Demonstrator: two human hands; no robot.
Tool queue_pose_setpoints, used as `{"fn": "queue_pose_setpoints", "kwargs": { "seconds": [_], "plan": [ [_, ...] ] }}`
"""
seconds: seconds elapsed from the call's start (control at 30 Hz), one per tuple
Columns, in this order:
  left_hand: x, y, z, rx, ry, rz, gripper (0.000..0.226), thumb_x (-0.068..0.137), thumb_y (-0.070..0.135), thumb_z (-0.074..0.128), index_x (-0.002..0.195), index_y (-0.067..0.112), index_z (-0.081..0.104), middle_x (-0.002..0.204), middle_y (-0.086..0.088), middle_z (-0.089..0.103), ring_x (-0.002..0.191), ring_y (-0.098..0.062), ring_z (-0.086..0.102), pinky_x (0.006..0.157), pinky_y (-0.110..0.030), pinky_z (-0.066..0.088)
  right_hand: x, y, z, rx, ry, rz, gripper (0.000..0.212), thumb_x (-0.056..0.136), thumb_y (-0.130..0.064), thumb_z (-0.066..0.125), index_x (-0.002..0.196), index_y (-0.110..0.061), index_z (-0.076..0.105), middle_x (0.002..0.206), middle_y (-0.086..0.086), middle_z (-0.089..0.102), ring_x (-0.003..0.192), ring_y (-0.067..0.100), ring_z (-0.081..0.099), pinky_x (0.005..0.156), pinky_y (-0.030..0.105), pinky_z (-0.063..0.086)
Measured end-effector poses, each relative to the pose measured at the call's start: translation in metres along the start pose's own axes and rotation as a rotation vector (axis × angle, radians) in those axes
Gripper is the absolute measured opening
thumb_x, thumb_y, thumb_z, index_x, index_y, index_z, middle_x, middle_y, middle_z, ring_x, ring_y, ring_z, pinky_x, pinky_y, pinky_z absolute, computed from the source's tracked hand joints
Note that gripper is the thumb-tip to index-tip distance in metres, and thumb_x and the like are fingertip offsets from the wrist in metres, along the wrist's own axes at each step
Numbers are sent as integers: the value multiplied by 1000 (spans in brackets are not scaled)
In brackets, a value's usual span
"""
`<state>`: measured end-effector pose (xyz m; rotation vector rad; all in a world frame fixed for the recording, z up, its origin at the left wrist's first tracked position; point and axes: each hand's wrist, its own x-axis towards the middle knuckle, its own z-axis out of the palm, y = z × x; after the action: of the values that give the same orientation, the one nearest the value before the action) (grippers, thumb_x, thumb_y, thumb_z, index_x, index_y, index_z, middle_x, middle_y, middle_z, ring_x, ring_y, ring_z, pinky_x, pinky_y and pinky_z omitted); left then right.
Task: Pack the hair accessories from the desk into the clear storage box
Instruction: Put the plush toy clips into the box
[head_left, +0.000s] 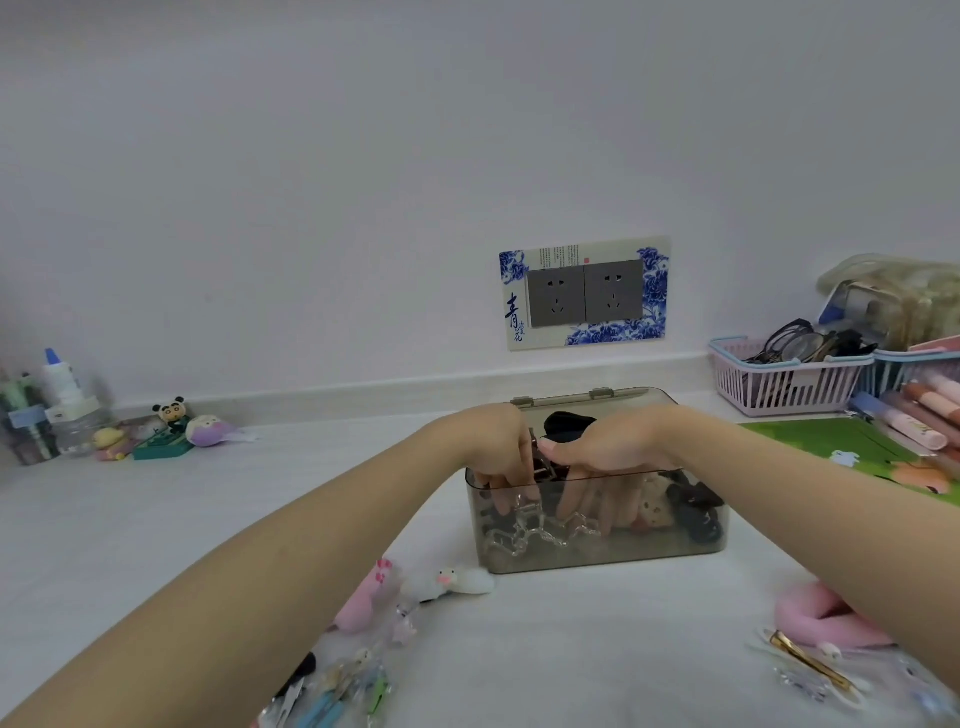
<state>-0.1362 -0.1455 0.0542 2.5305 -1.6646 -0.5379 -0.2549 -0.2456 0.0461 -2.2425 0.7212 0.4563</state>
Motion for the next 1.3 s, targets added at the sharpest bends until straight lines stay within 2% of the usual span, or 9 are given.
{"fn": "queue_pose_setpoints", "kwargs": {
  "seconds": [0.13, 0.33, 0.47, 0.6, 0.77, 0.9, 1.07, 1.2, 1.3],
  "plan": [
    [3, 6, 8, 114, 29, -35, 19, 86, 15, 52, 74, 9, 64, 68, -4, 66, 59, -16, 51, 56, -23, 39, -1, -4, 7, -124, -46, 46, 91, 84, -73, 10, 116, -9, 67, 115, 7, 65, 99, 25, 66, 71, 28, 55],
    [-9, 6, 4, 73, 1, 35, 9, 86, 15, 59, 81, 20, 66, 95, -3, 73, 69, -9, 58, 60, -18, 42, -10, -6, 8, -134, -61, 39, 98, 82, -74, 1, 118, -10, 66, 128, 8, 61, 96, 23, 65, 80, 29, 52],
    [-29, -4, 2, -55, 251, 134, 12, 82, 11, 62, 87, 20, 67, 86, 5, 69, 82, -11, 62, 77, -26, 50, -18, -2, 12, -2, 143, -78, 89, 88, -66, 8, 109, -6, 69, 110, 7, 71, 79, 17, 67, 76, 28, 54],
    [-58, -9, 11, -200, 470, 182, 12, 83, 10, 59, 86, 18, 67, 89, 6, 67, 86, -13, 63, 78, -26, 51, -40, -2, 20, 2, 443, -227, 71, 93, -59, 17, 103, -15, 72, 104, -4, 73, 92, 9, 65, 74, 18, 45],
    [-94, -15, 40, -276, 585, 150, 15, 87, 14, 56, 85, 26, 65, 90, 9, 67, 80, -7, 60, 71, -18, 45, -69, 4, 54, -90, 663, -326, 53, 94, -54, 29, 95, -24, 72, 81, 2, 72, 77, 16, 65, 76, 27, 48],
    [-108, -22, 70, -213, 706, 42, 12, 89, 17, 54, 94, 26, 61, 107, 7, 52, 93, -14, 58, 83, -30, 46, -91, 13, 80, -194, 804, -418, 38, 93, -40, 42, 73, -20, 68, 73, -3, 68, 73, 11, 62, 73, 27, 44],
    [-105, -34, 94, 108, 501, -145, 23, 94, 23, 44, 113, 20, 57, 121, 0, 57, 114, -21, 49, 97, -33, 29, -119, 33, 116, -219, 649, -307, 20, 86, -41, 55, 89, -31, 72, 85, -23, 66, 87, -1, 59, 68, 10, 39],
    [-106, -34, 105, 229, 409, -147, 26, 93, 18, 40, 67, 22, 43, 92, -6, 65, 85, -26, 51, 85, -34, 24, -131, 52, 136, -275, 538, -162, 32, 82, -52, 58, 108, -36, 64, 91, -27, 52, 97, -3, 52, 81, 15, 40],
    [-106, -34, 106, 173, 422, -110, 19, 90, 17, 48, 77, 29, 55, 95, -1, 69, 90, -23, 54, 76, -33, 16, -132, 64, 144, -320, 490, -134, 38, 81, -51, 59, 116, -37, 59, 96, -27, 50, 91, -6, 44, 84, 15, 36]
  ]
}}
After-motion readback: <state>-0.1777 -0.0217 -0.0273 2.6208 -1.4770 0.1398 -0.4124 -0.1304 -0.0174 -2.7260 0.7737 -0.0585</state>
